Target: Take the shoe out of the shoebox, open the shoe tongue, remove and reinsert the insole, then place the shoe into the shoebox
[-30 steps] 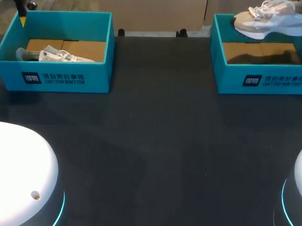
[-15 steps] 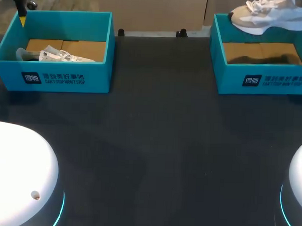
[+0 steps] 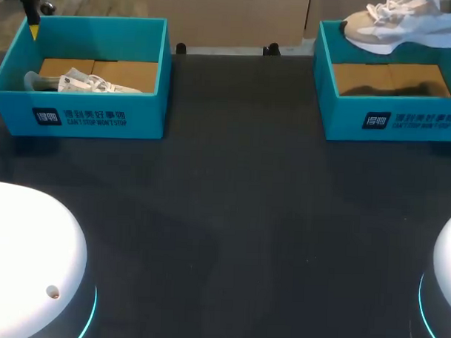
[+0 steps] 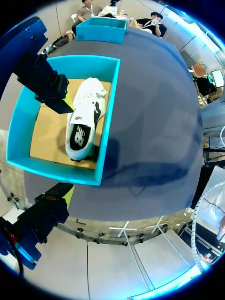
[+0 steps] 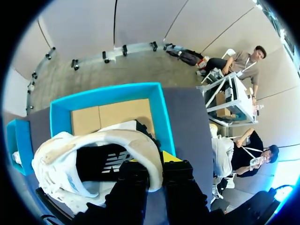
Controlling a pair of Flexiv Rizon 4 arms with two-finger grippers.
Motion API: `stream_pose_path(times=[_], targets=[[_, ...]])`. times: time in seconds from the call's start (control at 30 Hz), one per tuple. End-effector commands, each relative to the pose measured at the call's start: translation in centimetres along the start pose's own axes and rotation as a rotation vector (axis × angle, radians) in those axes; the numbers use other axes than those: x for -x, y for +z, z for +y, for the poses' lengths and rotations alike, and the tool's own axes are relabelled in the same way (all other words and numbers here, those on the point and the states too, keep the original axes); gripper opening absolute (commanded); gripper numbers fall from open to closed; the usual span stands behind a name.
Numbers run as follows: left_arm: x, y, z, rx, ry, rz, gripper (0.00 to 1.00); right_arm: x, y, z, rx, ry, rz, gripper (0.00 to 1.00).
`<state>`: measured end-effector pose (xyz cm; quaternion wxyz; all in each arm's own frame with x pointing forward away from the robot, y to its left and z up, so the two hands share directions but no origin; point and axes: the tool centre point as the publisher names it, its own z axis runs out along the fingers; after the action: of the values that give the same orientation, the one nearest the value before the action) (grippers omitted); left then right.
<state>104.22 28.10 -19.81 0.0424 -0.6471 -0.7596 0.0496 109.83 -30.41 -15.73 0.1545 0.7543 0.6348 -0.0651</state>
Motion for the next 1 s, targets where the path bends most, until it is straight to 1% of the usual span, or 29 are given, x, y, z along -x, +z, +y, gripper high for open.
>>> stream_pose_path(times=[0.03,0.07,0.17,0.33,0.4,0.47,0.67,0.87,1.0], targets=[[0.0,0.0,0.0,-0.001,0.001,0.002,1.0,-1.0,-0.4,-1.4,0.018,-0.006,-0.047,0.0],[0.0,0.0,0.0,-0.001,0.001,0.002,1.0,-1.2,-0.6,-1.7,0.026,-0.006,-0.066,0.0],[0.0,0.0,0.0,-0.001,0.001,0.002,1.0,-1.9,-1.3,-2.6,0.031,-0.02,-0.078,0.0],[0.0,0.0,0.0,-0.001,0.001,0.002,1.0,-2.7,-3.0,-4.4,0.058,-0.027,-0.067,0.0],[0.0,0.0,0.0,-0.001,0.001,0.002,1.0,-2.8,-3.4,-4.8,0.059,-0.029,-0.068,0.0],[0.0,0.0,0.0,-0.001,0.001,0.002,1.0,-3.2,-4.1,-5.7,0.056,-0.028,-0.069,0.0],[0.0,0.0,0.0,-0.001,0.001,0.002,1.0,-5.0,-5.3,-7.8,0.048,-0.001,-0.063,0.0],[0.0,0.0,0.0,-0.001,0.001,0.002,1.0,-7.4,-6.7,-10.3,0.049,0.012,-0.067,0.0],[0.0,0.0,0.0,-0.001,0.001,0.002,1.0,-9.0,-8.0,-12.7,0.051,0.027,-0.068,0.0]])
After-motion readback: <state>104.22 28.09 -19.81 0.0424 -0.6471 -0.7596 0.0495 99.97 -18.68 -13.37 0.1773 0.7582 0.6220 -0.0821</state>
